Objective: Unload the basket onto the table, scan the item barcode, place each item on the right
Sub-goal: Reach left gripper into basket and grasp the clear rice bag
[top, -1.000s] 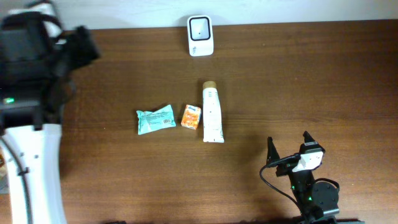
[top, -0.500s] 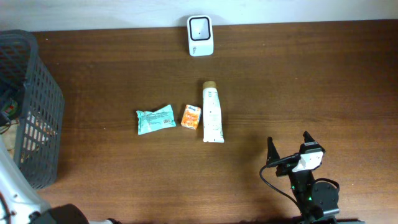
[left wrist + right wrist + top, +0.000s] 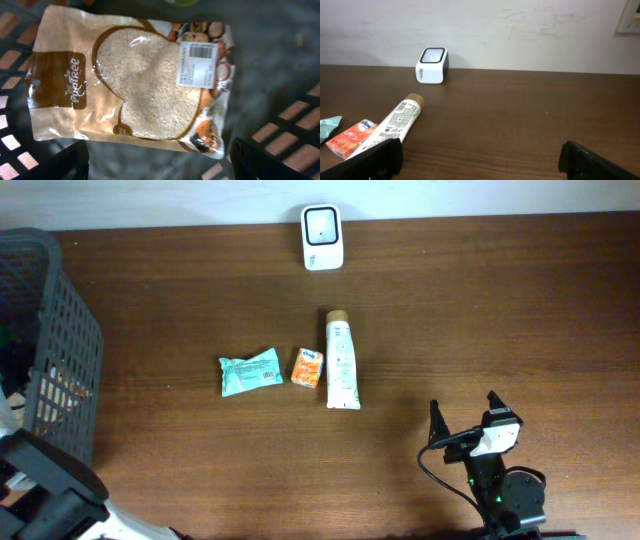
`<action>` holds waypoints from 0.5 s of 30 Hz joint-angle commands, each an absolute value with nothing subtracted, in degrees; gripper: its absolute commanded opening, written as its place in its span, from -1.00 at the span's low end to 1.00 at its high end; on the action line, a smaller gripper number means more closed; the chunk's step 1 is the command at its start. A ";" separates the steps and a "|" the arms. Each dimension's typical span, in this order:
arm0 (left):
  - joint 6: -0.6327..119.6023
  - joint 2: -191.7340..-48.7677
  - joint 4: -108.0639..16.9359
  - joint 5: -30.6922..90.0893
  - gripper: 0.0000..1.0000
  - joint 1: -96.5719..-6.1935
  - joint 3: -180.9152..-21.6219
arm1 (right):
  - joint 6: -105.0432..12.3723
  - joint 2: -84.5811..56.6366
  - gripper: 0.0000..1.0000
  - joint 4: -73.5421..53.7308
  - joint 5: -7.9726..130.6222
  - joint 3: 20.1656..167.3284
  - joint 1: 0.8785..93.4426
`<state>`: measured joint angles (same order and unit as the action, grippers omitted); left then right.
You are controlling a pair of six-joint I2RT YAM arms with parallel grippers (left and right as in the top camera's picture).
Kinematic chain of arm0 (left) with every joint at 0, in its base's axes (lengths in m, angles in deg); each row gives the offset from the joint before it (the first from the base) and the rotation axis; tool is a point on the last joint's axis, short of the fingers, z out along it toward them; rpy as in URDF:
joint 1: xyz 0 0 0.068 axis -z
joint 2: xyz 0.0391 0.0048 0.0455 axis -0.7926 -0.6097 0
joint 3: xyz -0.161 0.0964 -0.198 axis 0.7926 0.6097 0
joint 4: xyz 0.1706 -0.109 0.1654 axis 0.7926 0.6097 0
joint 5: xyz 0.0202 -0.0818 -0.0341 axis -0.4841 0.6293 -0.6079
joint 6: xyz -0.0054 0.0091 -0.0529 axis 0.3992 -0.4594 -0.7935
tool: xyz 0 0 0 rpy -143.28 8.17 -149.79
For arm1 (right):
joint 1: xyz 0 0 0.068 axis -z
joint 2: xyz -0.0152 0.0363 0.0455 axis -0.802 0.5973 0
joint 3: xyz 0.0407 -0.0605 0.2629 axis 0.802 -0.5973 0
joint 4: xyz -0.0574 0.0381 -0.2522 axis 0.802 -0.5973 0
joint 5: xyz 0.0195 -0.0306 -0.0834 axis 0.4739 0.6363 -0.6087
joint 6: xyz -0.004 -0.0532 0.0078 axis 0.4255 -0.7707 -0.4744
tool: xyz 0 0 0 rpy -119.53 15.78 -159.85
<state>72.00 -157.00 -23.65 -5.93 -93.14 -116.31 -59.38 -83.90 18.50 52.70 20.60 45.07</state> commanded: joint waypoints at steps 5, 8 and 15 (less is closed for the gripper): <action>81.96 -162.45 -26.80 -0.73 0.76 -96.48 -113.14 | -59.82 -84.23 0.97 18.21 52.64 20.19 45.14; 82.12 -166.29 -26.78 -0.53 0.75 -96.51 -113.14 | -59.82 -84.23 0.97 18.21 52.64 20.19 45.14; 82.10 -174.40 -27.72 -2.82 0.72 -96.48 -113.14 | -59.82 -84.23 0.97 18.21 52.64 20.19 45.14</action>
<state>81.18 -168.46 -27.15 -1.86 -96.44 -113.84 -59.36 -83.90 18.50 52.70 20.60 45.07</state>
